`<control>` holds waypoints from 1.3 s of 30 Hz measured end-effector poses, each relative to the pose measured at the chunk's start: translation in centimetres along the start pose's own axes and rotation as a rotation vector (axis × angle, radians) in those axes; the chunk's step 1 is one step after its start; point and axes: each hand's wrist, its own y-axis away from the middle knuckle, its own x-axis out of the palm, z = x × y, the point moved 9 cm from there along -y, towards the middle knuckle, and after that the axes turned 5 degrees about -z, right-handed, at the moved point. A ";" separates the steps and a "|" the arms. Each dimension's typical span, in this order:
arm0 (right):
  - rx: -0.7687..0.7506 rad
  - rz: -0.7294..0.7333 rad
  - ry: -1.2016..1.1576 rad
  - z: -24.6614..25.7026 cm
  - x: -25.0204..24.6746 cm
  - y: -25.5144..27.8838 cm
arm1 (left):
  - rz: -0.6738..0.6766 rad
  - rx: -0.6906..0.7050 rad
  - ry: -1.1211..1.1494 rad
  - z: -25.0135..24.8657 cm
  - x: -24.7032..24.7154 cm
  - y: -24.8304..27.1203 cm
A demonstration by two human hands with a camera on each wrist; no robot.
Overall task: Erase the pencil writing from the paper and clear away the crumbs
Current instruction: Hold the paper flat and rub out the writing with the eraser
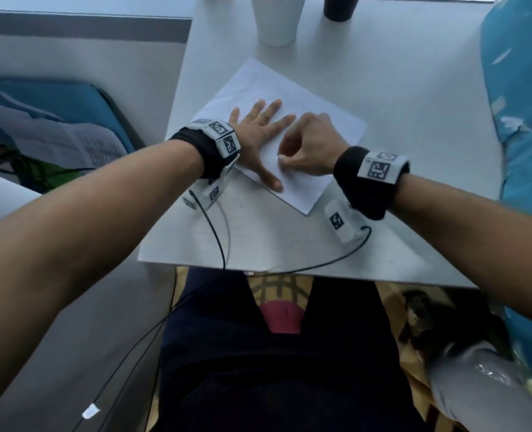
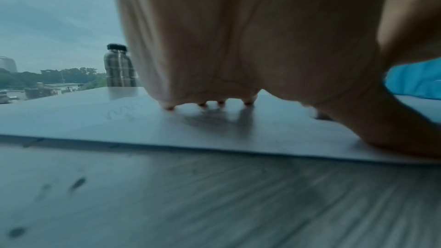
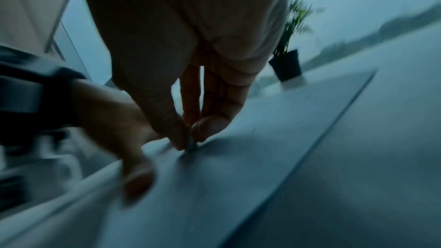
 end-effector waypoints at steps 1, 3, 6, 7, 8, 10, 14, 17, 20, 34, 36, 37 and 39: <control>-0.016 0.035 -0.003 0.0 0.1 0.1 | 0.000 0.001 -0.005 0.1 0.0 0.0; 0.066 -0.053 -0.032 -1.9 -1.8 -1.7 | 0.010 0.002 -0.001 0.1 0.0 -0.1; 0.105 -0.125 -0.028 -2.8 -3.2 -2.5 | 0.012 0.000 0.008 -0.1 -0.1 -0.1; 0.071 -0.056 -0.019 -2.1 -1.9 -2.0 | 0.015 -0.001 0.009 -0.1 -0.1 -0.1; 0.020 0.028 -0.007 -1.1 -0.7 -1.2 | 0.013 -0.002 0.009 0.0 0.0 -0.1; -0.007 0.090 0.002 -1.0 -0.4 -1.1 | 0.008 -0.006 0.012 0.1 0.0 -0.2; 0.142 -0.139 -0.013 -3.9 -4.6 -3.7 | -0.001 -0.003 0.032 -0.1 -0.1 -0.1; 0.025 0.047 0.012 -1.5 -0.7 -1.5 | -0.004 -0.003 0.024 0.2 0.1 -0.3; 0.091 0.020 -0.040 -3.2 -1.9 -2.4 | 0.003 -0.005 0.019 0.2 0.2 -0.4; 0.004 0.045 -0.003 -0.9 -1.0 -1.5 | 0.016 -0.003 -0.007 0.0 0.2 -0.4; -0.019 0.089 -0.015 -0.7 -0.4 -1.4 | 0.016 0.002 -0.007 0.1 0.1 -0.4; 0.034 0.025 -0.013 -1.9 -1.6 -2.7 | 0.013 0.003 -0.003 0.0 0.1 -0.4; 0.113 -0.126 -0.011 -3.8 -4.5 -4.4 | 0.001 0.006 -0.001 0.0 0.0 -0.4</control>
